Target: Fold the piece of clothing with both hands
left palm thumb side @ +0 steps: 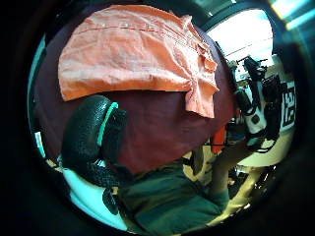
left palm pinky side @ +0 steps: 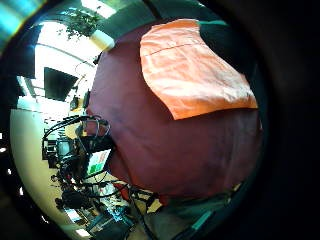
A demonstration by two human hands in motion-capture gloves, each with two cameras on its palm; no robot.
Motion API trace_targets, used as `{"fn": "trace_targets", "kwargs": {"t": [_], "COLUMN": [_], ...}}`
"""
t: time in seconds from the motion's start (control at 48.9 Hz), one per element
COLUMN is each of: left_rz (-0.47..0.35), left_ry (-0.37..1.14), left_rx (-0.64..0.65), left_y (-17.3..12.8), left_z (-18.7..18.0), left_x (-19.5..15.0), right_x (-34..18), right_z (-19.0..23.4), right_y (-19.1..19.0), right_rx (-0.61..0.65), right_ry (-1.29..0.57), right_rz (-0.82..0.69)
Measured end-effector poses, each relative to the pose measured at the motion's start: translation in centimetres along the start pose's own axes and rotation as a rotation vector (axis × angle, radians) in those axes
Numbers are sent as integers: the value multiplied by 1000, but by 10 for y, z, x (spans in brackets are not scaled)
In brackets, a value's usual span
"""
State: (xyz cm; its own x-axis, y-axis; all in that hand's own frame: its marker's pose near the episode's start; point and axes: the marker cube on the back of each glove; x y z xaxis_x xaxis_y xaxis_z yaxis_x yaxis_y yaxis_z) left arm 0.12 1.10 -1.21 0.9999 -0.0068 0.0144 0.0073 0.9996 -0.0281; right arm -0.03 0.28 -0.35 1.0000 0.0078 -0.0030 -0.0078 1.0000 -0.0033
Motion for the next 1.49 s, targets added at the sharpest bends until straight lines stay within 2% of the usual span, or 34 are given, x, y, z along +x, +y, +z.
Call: {"fn": "trace_targets", "kwargs": {"t": [0.164, 0.471, 0.635, 0.798, 0.962, 1.126, 1.228, 1.351, 1.433, 1.494], "left_rz": [14, 23, 25, 31, 52, 79, 103, 114, 90, 68], "left_ry": [9, 47, 60, 129, 206, 186, 152, 35, 7, -23], "left_rx": [-16, -12, -11, 1, 23, -36, -96, 3, -153, -207], "left_y": [1, -5, 4, 6, -1, -17, -9, -33, -18, -14], "left_z": [5, 5, -12, -10, 8, 46, 38, 45, 51, 55], "left_x": [0, -3, -2, -2, 5, 10, 16, 14, 13, 11], "right_x": [-2, 0, 1, 11, 29, 56, 63, 63, 58, 62], "right_z": [-15, -18, -11, -24, -13, 41, 63, 56, 66, 72], "right_y": [10, 10, 3, 21, 22, -8, -17, -5, -7, -8], "right_rx": [27, 36, 45, 17, 16, -41, -81, -62, -70, -80], "right_ry": [-1, -36, -28, -37, -61, -39, -36, 4, -19, 28], "right_rz": [-3, -30, -56, -48, -23, 33, 43, 53, -1, 22]}}
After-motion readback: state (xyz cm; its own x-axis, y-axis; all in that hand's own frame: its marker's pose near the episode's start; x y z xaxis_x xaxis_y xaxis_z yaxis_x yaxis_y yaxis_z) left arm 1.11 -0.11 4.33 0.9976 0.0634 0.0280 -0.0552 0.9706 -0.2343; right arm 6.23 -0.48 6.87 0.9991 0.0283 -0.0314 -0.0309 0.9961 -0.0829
